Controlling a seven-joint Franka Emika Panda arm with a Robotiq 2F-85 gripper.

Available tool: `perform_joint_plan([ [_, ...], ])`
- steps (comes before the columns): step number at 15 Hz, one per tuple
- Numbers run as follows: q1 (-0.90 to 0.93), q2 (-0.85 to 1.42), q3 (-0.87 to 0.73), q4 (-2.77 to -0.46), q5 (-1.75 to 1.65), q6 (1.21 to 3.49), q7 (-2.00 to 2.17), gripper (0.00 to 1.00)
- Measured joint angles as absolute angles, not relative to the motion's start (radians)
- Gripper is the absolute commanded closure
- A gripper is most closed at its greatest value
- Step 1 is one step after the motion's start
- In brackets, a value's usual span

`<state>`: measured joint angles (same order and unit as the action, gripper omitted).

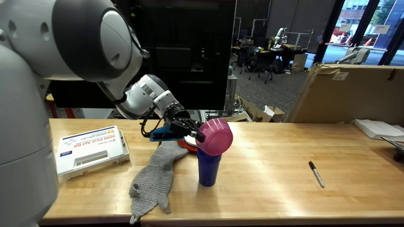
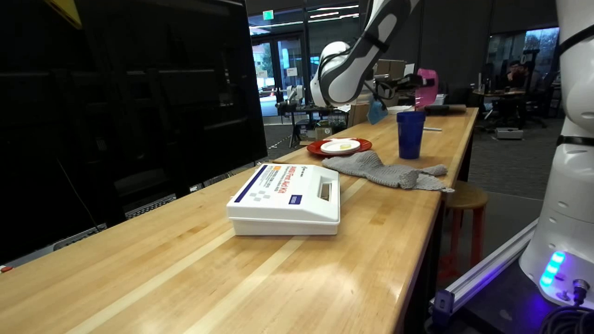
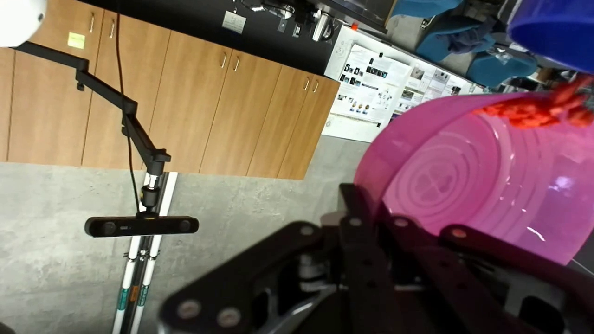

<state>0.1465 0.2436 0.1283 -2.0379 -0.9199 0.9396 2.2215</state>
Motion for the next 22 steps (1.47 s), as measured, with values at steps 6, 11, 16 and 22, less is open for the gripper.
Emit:
perform_joint_plan([
  [6, 0.147, 0.247, 0.128, -2.039, -0.92, 0.927, 2.186, 0.99],
  [11, 0.147, 0.247, 0.129, -2.046, -0.944, 0.901, 2.134, 0.99],
  [16, 0.147, 0.248, 0.13, -2.053, -0.968, 0.887, 2.102, 0.99],
  [22, 0.147, 0.248, 0.131, -2.062, -0.971, 0.879, 2.058, 0.99],
])
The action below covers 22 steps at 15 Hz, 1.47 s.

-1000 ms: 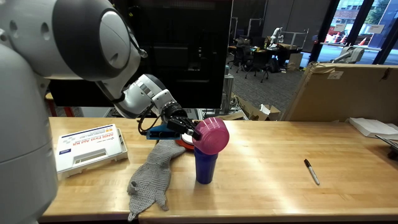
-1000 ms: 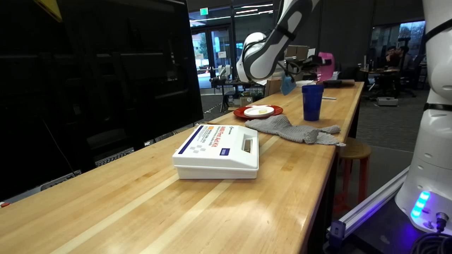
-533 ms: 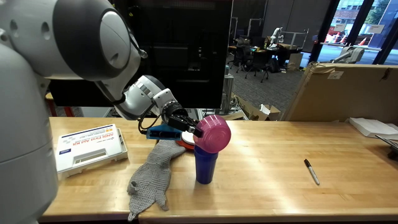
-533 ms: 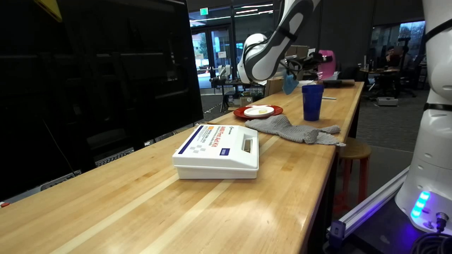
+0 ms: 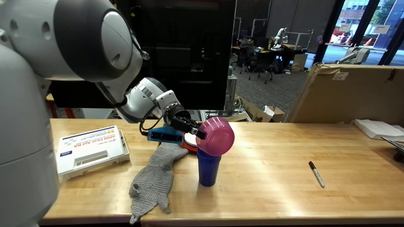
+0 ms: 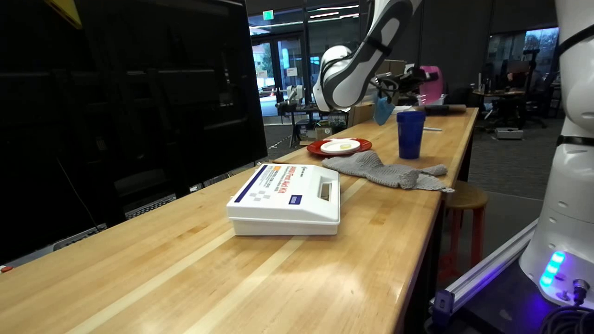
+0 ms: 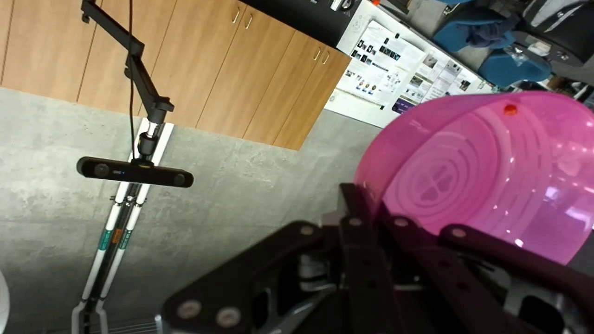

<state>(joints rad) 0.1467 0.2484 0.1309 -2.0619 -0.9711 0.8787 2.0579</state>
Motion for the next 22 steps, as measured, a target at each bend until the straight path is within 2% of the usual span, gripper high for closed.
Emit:
perform_joint_plan([
  [11, 0.146, 0.251, 0.133, -2.058, -0.977, 0.89, 2.072, 0.99],
  [22, 0.106, 0.197, 0.1, -1.998, -0.916, 1.033, 2.185, 0.99],
])
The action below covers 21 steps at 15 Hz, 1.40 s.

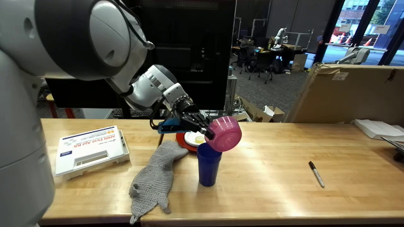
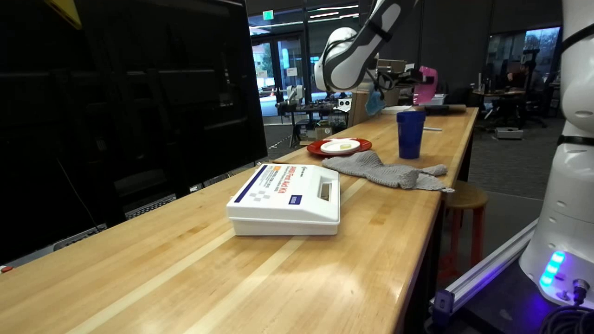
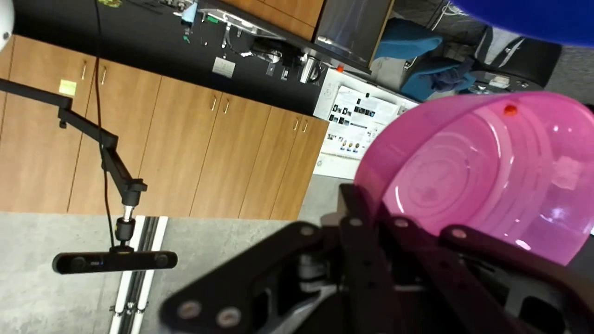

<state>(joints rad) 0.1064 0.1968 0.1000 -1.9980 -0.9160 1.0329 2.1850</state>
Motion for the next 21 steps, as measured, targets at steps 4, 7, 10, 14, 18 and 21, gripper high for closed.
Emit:
perform_joint_plan([
  [4, 0.092, 0.156, 0.087, -1.987, -0.915, 1.085, 2.208, 0.99],
  [7, 0.084, 0.121, 0.082, -1.965, -0.915, 1.135, 2.224, 0.99],
  [10, 0.08, 0.089, 0.08, -1.944, -0.902, 1.191, 2.245, 0.99],
  [14, 0.076, 0.058, 0.076, -1.936, -0.854, 1.272, 2.281, 0.99],
  [18, 0.072, 0.04, 0.071, -1.937, -0.807, 1.346, 2.309, 0.99],
  [21, 0.069, 0.031, 0.07, -1.938, -0.793, 1.392, 2.314, 0.99],
])
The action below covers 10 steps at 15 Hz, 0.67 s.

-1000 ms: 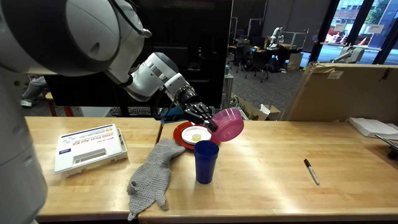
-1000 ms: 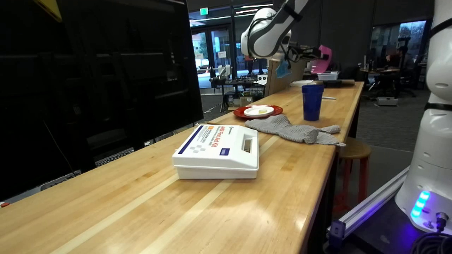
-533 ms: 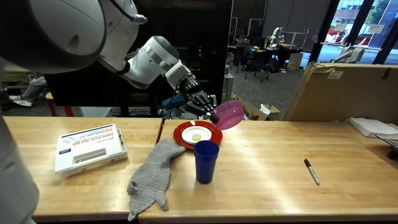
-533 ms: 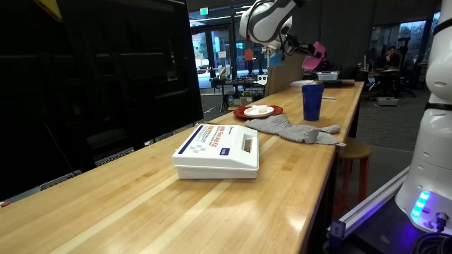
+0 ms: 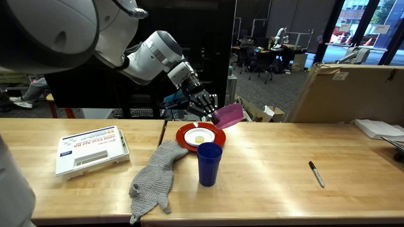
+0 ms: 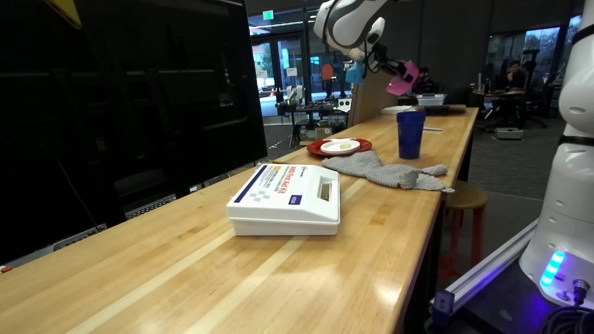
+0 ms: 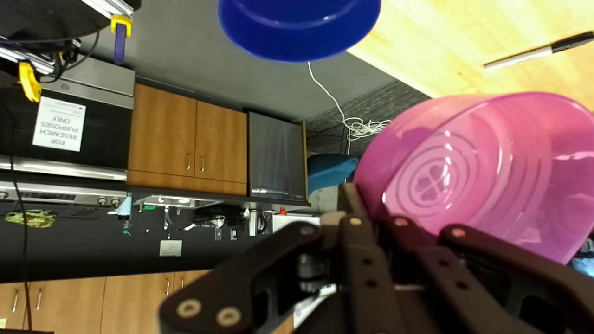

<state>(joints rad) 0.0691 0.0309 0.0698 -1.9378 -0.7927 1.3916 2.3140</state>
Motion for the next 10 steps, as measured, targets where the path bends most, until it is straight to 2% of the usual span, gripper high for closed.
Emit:
perform_joint_plan([
  [10, 0.058, 0.019, 0.065, -1.942, -0.676, 1.567, 2.294, 0.99],
])
